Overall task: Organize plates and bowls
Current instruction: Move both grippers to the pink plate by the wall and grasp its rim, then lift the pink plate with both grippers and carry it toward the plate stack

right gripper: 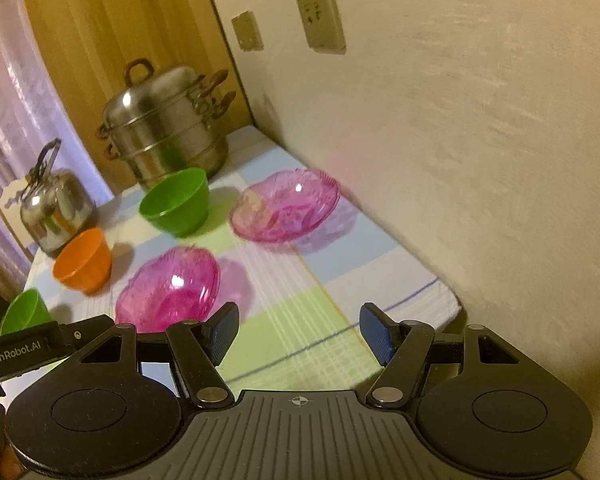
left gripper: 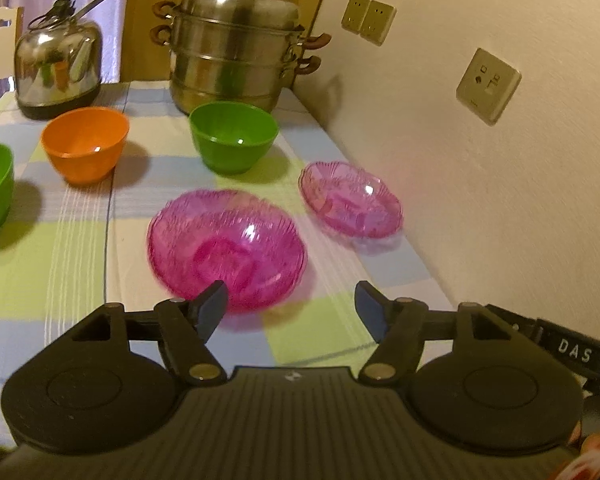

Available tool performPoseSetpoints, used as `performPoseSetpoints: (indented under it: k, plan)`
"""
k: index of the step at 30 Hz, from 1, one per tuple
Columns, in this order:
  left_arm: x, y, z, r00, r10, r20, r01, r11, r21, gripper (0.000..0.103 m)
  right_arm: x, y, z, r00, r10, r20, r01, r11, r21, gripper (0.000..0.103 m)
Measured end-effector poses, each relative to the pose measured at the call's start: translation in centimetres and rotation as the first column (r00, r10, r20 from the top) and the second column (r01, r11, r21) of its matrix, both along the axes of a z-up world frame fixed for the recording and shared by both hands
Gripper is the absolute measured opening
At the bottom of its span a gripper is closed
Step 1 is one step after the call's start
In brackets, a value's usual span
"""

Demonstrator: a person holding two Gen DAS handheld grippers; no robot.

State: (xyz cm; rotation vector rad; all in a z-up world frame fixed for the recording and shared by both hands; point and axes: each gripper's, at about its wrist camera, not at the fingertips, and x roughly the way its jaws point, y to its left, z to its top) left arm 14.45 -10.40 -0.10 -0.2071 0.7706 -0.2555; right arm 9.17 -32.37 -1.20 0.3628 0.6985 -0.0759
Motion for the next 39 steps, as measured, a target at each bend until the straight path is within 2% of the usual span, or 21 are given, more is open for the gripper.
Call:
performPoseSetpoints:
  k: [5, 9, 22, 24, 27, 30, 34, 36, 38, 39]
  plan:
    - [4.2, -1.8, 0.2, 0.999, -0.040, 0.014, 0.040, 0.999, 0.018, 0.075, 2.4, -1.3, -0.4, 0.999, -0.033, 0.008, 0.032, 0.999, 0.017, 0.067]
    - [8.1, -3.1, -0.3, 0.997, -0.071, 0.009, 0.071, 0.997, 0.025, 0.076, 5.1, -2.6, -1.1, 0.998, -0.062, -0.002, 0.062, 0.998, 0.031, 0.067]
    - [20.9, -6.2, -5.5, 0.985, -0.165, -0.058, 0.170, 0.982, 0.082, 0.075, 14.5, -5.0, -5.6, 0.989, -0.145, -0.026, 0.146, 0.988, 0.055, 0.067]
    - [22.5, -6.7, -6.4, 0.981, -0.182, -0.068, 0.188, 0.978, 0.092, 0.074, 15.8, -5.0, -6.3, 0.987, -0.157, -0.021, 0.158, 0.986, 0.055, 0.067]
    - [24.6, -7.4, -7.9, 0.974, -0.205, -0.099, 0.214, 0.972, 0.093, 0.065, 17.7, -5.0, -7.4, 0.986, -0.164, -0.023, 0.165, 0.985, 0.051, 0.066]
    - [26.2, -8.1, -8.9, 0.970, -0.216, -0.110, 0.228, 0.967, 0.117, 0.064, 19.3, -5.2, -8.5, 0.983, -0.184, -0.028, 0.185, 0.981, 0.058, 0.066]
    - [27.6, -8.8, -10.1, 0.964, -0.229, -0.131, 0.247, 0.959, 0.140, 0.049, 21.2, -5.4, -9.8, 0.980, -0.196, -0.036, 0.198, 0.978, 0.071, 0.066]
    - [28.2, -9.0, -10.7, 0.964, -0.230, -0.136, 0.249, 0.958, 0.143, 0.046, 22.0, -5.4, -10.3, 0.980, -0.196, -0.044, 0.198, 0.977, 0.072, 0.066]
    - [28.7, -9.2, -11.1, 0.963, -0.228, -0.141, 0.248, 0.958, 0.141, 0.042, 22.8, -5.5, -10.8, 0.980, -0.194, -0.048, 0.197, 0.978, 0.063, 0.063]
    - [28.8, -9.3, -11.3, 0.963, -0.229, -0.143, 0.249, 0.958, 0.140, 0.041, 23.1, -5.5, -10.9, 0.980, -0.193, -0.050, 0.196, 0.979, 0.058, 0.058]
